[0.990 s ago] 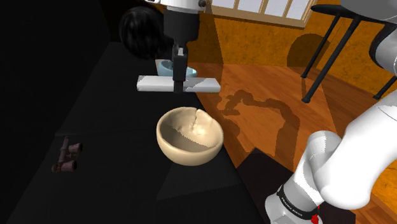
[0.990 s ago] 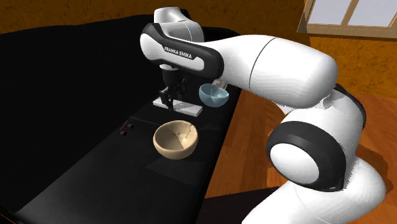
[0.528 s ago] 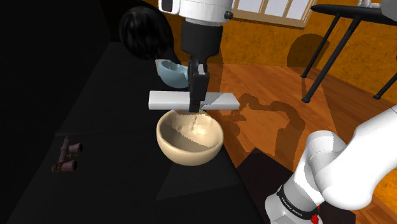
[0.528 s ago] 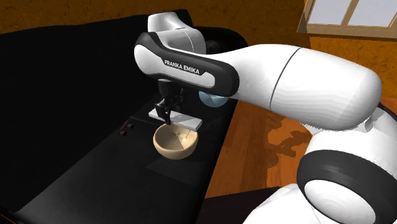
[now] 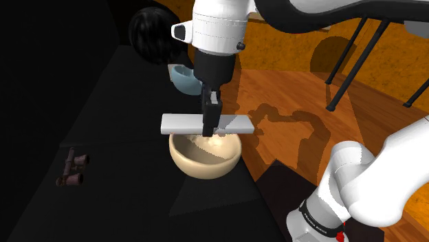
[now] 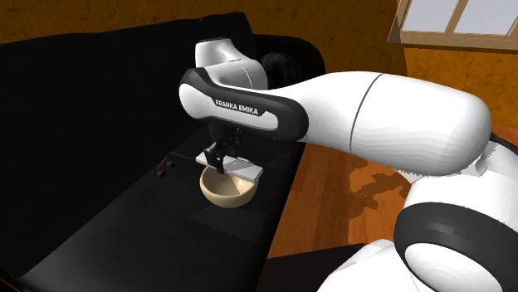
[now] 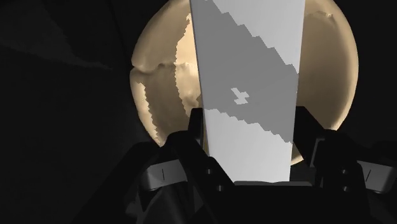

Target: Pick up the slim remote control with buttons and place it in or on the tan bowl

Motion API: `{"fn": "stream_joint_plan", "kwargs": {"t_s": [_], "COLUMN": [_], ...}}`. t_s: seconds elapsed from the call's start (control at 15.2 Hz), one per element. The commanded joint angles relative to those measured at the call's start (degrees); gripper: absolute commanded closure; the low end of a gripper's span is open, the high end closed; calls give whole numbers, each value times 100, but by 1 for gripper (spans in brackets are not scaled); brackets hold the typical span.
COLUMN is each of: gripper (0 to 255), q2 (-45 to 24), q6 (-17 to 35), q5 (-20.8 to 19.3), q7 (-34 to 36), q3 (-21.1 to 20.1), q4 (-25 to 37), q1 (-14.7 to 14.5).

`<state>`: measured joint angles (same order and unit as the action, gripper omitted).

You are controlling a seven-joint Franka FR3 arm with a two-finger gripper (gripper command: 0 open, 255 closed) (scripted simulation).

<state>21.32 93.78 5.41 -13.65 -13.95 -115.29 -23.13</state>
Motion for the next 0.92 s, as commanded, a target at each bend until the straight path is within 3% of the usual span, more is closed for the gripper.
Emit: {"fn": "stream_joint_plan", "kwargs": {"t_s": [0.0, 0.66, 0.73, 0.86], "gripper": [255, 255, 0, 0], "q2": [44, 64, 64, 64], "q6": [157, 342, 342, 342], "q5": [9, 19, 19, 19], "q7": [-20, -27, -26, -26], "q3": [4, -5, -5, -5], "q4": [-198, -402, -402, -402], "q1": [-3, -9, -9, -9]}}
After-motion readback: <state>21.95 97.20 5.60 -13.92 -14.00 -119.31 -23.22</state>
